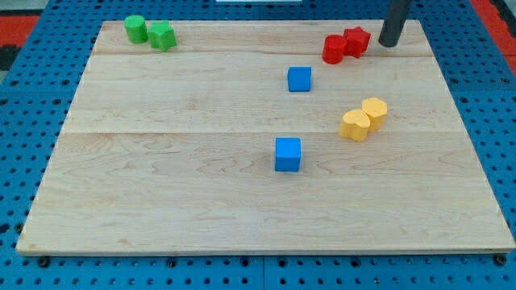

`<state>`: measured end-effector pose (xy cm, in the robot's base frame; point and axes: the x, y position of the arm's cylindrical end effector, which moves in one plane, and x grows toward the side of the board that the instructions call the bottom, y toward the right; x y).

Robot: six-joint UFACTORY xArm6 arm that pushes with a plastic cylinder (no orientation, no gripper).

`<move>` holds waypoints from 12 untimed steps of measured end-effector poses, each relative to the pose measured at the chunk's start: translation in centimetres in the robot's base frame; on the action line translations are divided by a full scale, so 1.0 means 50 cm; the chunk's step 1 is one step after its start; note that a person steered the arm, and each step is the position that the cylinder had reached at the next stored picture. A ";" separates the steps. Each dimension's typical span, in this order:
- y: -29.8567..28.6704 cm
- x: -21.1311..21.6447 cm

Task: Push the red blocks to the top center of the board

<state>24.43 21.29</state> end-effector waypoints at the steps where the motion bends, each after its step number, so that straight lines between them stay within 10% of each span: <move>1: -0.137 -0.045; 2: -0.310 -0.058; 5: -0.069 0.038; 7: -0.343 0.005; 10: -0.380 -0.070; 12: -0.150 -0.040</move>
<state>22.44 13.78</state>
